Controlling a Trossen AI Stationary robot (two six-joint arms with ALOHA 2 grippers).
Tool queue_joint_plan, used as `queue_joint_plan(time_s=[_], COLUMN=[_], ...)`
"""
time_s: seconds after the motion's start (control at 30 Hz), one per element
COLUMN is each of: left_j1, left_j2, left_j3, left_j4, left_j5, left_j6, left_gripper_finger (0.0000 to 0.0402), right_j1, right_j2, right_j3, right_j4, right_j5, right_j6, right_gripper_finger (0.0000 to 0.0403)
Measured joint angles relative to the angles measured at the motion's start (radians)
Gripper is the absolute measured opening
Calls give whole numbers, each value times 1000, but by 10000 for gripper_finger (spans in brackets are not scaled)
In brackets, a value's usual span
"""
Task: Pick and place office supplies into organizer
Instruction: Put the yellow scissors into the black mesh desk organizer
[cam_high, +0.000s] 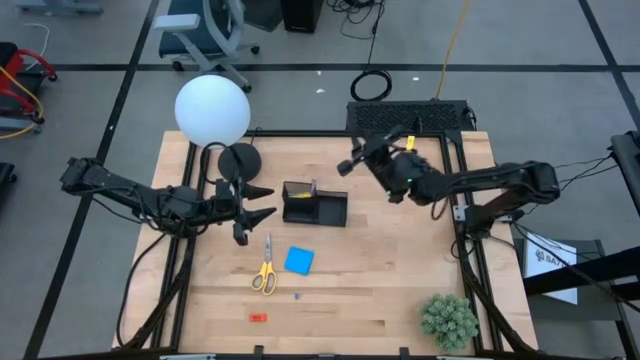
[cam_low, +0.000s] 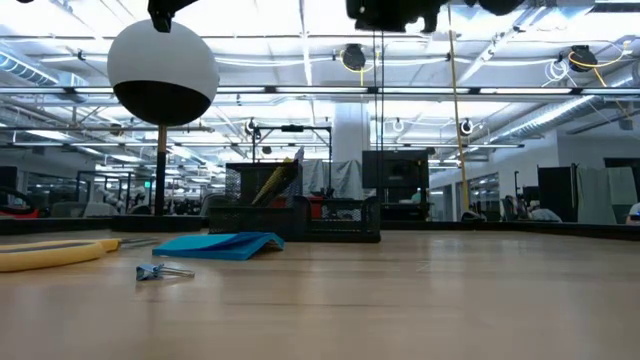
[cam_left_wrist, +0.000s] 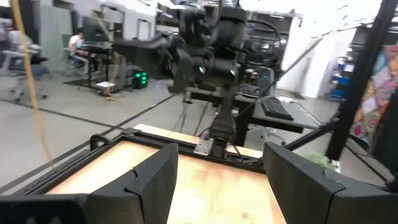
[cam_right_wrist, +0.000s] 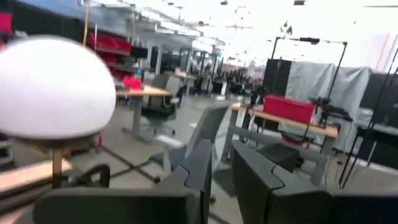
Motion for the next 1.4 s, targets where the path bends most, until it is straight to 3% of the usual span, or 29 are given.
queue_joint_plan(time_s=[0.27, 0.63, 1.0, 1.4], left_j1=[0, 0, 0, -22], left_j2=[0, 0, 0, 0], left_j3=[0, 0, 0, 0], left_j4=[21, 16, -38, -309], left_j5=[134, 237, 246, 256], left_j6=[17, -69, -120, -185], left_gripper_finger=[244, 244, 244, 244], right_j1=[-57, -71, -71, -71], right_j2=[-34, -32, -32, -32], right_j3=[0, 0, 0, 0], right_j4=[6, -70, -74, -74], right_j5=[28, 24, 24, 23], right_j6=[-96, -54, -54, -54], right_gripper_finger=[47, 48, 48, 48])
